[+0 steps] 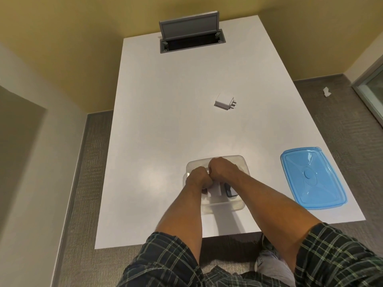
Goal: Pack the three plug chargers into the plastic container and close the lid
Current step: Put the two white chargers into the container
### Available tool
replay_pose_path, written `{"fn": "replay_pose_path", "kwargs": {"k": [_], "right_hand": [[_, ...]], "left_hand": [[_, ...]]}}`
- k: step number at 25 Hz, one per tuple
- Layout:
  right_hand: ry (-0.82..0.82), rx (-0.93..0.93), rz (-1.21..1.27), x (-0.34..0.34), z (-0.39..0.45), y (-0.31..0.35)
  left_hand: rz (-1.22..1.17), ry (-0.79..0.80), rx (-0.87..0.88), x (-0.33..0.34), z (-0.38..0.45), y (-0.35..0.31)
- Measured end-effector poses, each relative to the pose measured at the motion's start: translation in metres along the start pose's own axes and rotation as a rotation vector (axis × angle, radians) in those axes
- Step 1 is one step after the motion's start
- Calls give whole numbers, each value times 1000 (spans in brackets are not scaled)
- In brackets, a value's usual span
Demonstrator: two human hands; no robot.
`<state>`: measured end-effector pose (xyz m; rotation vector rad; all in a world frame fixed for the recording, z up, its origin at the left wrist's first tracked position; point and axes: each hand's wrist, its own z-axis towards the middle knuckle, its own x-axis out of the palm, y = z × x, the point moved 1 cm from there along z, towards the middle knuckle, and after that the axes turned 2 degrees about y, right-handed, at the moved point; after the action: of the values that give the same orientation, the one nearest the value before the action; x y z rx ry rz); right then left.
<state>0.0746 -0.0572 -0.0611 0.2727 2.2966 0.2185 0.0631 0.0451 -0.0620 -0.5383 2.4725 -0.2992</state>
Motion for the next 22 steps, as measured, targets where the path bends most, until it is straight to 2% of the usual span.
{"fn": "replay_pose_path", "kwargs": {"k": [13, 22], "right_hand": [[26, -7, -39, 0, -3, 1], [-23, -24, 12, 7, -6, -6]], "left_hand": [[75, -118, 47, 0, -12, -4], [63, -155, 82, 1, -12, -3]]}}
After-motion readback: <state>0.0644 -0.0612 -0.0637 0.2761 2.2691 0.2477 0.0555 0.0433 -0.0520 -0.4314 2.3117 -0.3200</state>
